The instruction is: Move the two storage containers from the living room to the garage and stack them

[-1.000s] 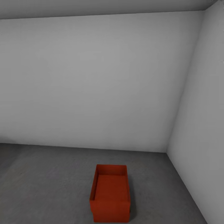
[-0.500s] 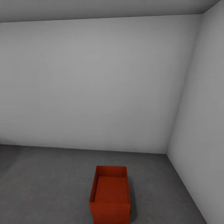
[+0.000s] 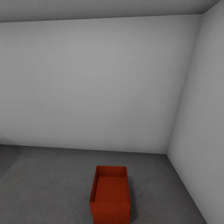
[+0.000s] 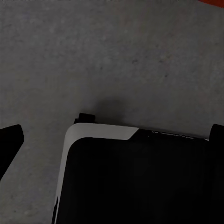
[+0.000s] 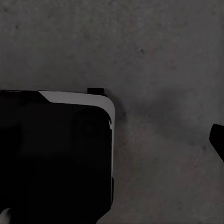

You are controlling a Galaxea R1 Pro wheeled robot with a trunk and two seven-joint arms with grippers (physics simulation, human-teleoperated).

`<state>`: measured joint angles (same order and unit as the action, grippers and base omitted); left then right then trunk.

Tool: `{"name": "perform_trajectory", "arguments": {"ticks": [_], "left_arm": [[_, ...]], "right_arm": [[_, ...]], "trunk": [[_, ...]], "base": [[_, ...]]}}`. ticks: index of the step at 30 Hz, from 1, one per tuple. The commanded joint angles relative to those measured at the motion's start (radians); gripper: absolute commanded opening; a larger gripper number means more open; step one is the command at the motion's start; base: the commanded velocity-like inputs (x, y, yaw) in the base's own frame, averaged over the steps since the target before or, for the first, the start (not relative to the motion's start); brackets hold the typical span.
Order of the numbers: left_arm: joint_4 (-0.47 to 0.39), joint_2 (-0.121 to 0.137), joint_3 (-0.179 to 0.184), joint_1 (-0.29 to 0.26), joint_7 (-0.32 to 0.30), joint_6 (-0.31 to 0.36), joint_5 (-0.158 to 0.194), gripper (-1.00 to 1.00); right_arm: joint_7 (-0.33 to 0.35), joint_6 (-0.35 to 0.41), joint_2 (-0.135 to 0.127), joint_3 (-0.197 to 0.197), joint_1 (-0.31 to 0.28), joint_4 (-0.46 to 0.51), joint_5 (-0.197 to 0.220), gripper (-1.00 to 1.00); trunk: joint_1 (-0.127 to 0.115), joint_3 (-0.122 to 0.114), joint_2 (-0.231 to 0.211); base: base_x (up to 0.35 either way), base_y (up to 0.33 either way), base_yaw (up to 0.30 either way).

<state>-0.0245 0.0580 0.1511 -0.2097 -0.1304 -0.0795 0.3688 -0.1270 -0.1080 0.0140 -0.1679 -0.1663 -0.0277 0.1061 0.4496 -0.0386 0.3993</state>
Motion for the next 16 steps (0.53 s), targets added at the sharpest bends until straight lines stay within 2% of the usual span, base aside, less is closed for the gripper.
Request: {"name": "perform_trajectory", "arguments": {"ticks": [1,16], "left_arm": [[0.001,0.0,0.008,0.0,-0.004,-0.003,0.01,1.0],[0.001,0.0,0.008,0.0,-0.004,-0.003,0.01,1.0]], "right_arm": [[-0.002,-0.006,0.0,-0.009,-0.001,-0.003,0.01,1.0],[-0.002,0.002,-0.002,-0.009,-0.001,-0.003,0.013,1.0]], "trunk": [[0.0,0.0,0.001],[0.0,0.0,0.001]], "base": [[0.0,0.0,0.0],[0.0,0.0,0.0]]}}
